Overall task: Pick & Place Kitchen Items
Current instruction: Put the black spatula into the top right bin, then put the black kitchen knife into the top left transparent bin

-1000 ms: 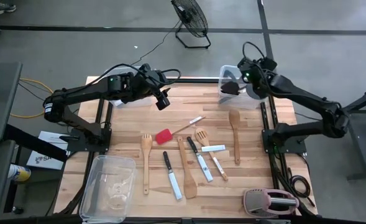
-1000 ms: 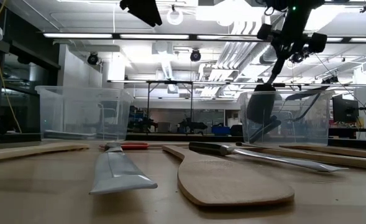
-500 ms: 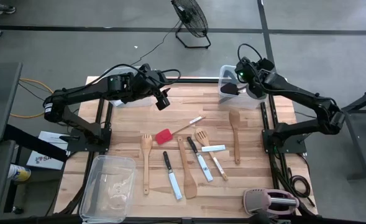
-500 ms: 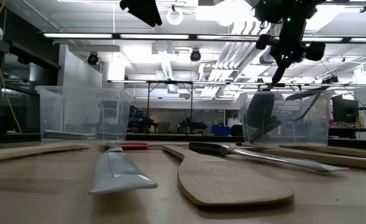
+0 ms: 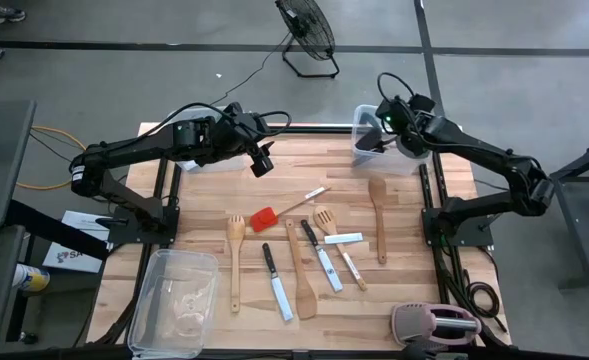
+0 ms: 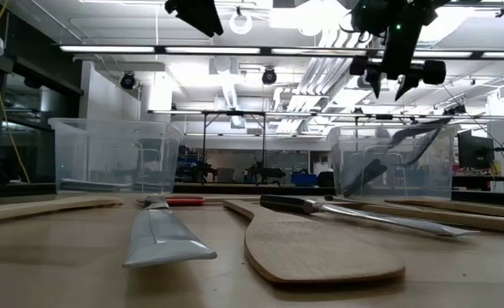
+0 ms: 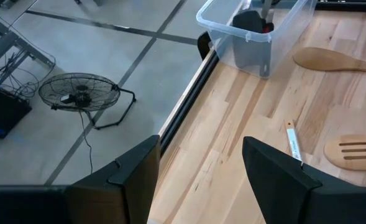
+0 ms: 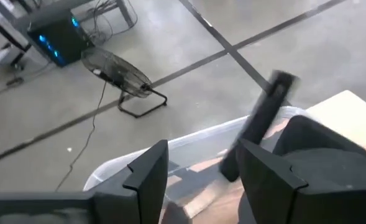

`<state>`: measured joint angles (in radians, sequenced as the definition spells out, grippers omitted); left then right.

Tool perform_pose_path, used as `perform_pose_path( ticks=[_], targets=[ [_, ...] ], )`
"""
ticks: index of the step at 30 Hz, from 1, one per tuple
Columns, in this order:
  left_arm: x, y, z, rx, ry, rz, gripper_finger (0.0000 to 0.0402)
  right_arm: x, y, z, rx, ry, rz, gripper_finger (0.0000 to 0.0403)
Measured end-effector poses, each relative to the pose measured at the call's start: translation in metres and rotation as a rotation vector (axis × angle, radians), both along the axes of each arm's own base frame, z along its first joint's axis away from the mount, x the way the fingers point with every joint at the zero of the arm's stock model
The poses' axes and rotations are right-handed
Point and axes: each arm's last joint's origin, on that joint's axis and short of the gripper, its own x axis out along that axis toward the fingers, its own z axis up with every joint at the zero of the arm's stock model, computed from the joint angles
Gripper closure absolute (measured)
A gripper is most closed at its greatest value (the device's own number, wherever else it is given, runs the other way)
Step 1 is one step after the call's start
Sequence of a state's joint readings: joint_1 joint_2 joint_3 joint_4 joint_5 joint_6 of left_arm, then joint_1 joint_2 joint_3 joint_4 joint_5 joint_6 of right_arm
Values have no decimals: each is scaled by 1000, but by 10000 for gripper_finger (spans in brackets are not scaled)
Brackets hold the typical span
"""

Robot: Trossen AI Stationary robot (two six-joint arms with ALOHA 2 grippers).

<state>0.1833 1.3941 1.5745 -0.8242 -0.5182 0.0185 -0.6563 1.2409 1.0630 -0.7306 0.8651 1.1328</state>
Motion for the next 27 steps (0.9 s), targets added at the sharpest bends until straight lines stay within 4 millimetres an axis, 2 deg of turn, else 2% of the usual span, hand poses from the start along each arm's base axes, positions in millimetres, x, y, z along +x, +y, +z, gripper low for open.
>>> perform_pose_path(
  ticks=[6, 14, 21, 27],
  targets=[
    [0, 0, 0, -1, 3, 0, 178, -2, 2, 3, 12, 23, 39, 230],
    [-1, 0, -1, -2, 9, 0, 178, -12, 10, 16, -11, 45, 91, 234],
    [-1, 0, -1, -10, 1, 7, 178, -21, 24, 31, -53, 60, 167, 234],
    [-1, 0, -1, -37, -15, 26, 178, -27, 39, 46, -90, 89, 317, 234]
  ],
)
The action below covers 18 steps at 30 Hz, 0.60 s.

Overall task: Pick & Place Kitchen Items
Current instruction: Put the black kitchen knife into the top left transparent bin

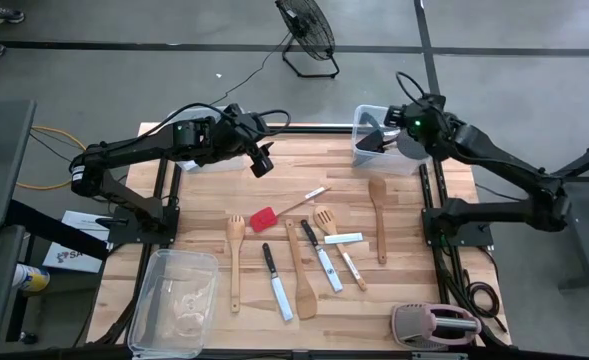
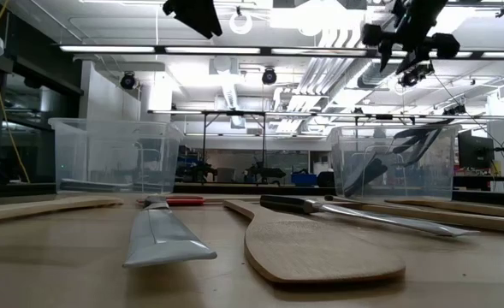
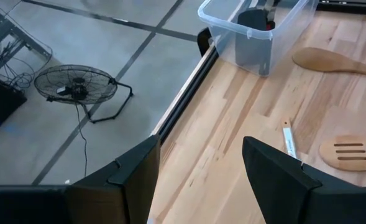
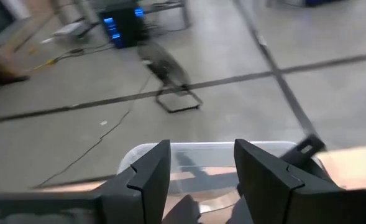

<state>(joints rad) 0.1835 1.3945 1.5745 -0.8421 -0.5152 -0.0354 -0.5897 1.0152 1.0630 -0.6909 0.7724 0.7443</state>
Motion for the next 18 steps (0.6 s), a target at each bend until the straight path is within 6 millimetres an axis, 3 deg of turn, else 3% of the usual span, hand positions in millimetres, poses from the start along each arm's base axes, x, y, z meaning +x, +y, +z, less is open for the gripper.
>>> perform_pose_path(
  ticks=[9, 18],
  targets=[
    [-2, 0, -3, -41, 0, 33, 178, -6, 24, 20, -55, 49, 432, 234],
    [-7, -2, -9, -127, 33, 59, 178, -2, 40, 22, 1, 11, 950, 234]
  ],
)
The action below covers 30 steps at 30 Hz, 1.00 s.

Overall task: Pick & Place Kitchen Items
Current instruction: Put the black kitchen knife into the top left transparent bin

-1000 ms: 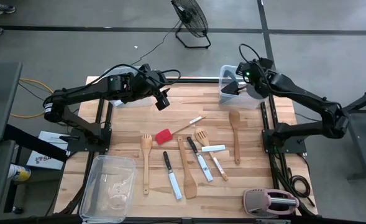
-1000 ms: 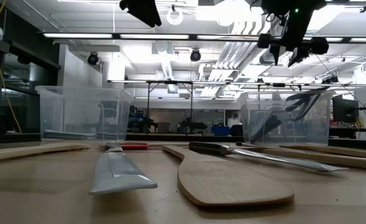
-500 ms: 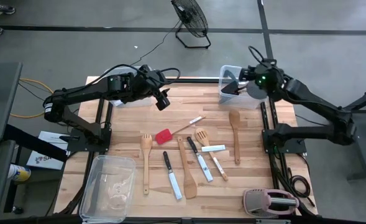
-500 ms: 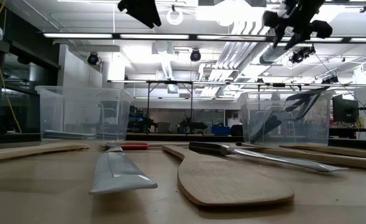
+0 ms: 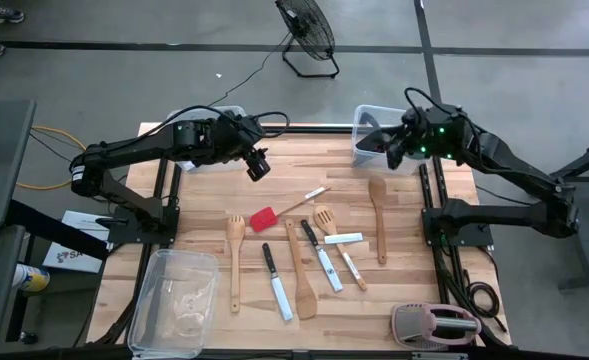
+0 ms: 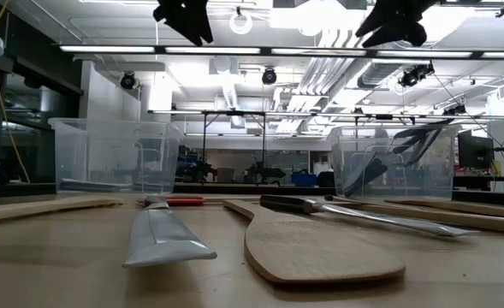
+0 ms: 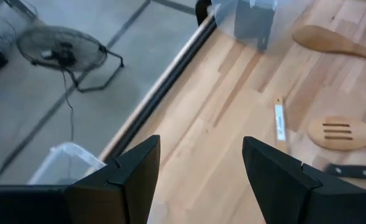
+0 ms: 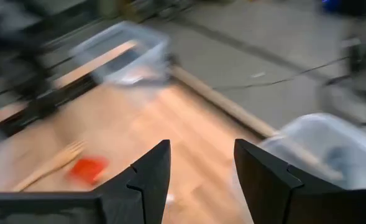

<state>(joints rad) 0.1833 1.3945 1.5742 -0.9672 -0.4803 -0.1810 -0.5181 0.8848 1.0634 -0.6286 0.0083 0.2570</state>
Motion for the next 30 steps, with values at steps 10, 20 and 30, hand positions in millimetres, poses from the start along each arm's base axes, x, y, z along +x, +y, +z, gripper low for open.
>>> perform_pose_path(
  ticks=[10, 20, 30],
  targets=[
    [-6, -1, -6, -117, -26, 126, 178, 18, 18, -7, 240, -44, 322, 234],
    [-8, -3, -8, -197, -40, 171, 178, 55, 43, -19, 298, 3, 448, 234],
    [-17, -6, -15, -245, 77, 160, 178, 86, 58, -40, 379, 82, 313, 234]
  ],
)
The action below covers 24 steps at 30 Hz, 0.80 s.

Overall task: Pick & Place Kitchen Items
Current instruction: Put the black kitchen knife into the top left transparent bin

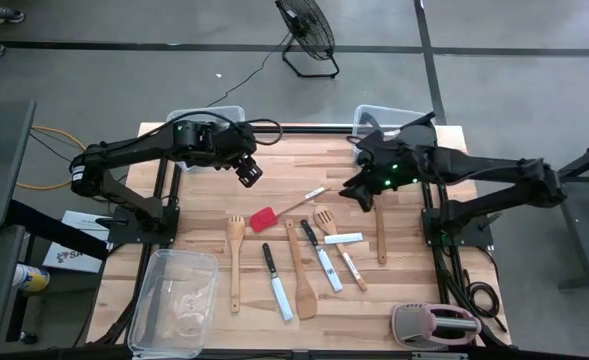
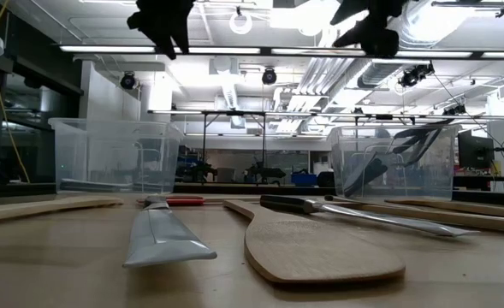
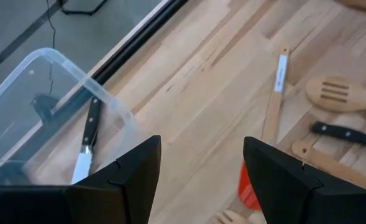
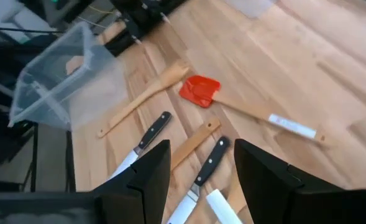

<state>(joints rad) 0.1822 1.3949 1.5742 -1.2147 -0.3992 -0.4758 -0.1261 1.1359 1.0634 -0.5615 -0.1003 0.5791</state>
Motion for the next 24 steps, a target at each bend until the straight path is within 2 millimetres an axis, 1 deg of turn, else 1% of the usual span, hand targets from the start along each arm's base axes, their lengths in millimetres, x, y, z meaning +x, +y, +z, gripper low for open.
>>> perform_pose_path(
  ticks=[5, 11, 14, 17, 20, 24],
  targets=[
    [-2, 0, -1, 12, 47, -32, 178, 24, 9, -17, 37, 36, -37, 234],
    [-2, 0, -1, 21, 58, -64, 178, 56, 25, -34, 36, -3, -98, 234],
    [-2, -1, -1, 24, 64, -72, 178, 68, 33, -39, 57, -34, -130, 234],
    [-3, -1, -2, 21, 83, -73, 178, 75, 39, -44, 73, -52, -142, 234],
    [-4, -1, -3, 19, 93, -74, 178, 80, 46, -45, 87, -82, -142, 234],
    [-5, -1, -3, 20, 104, -83, 178, 88, 57, -33, 50, -124, -134, 234]
  ],
)
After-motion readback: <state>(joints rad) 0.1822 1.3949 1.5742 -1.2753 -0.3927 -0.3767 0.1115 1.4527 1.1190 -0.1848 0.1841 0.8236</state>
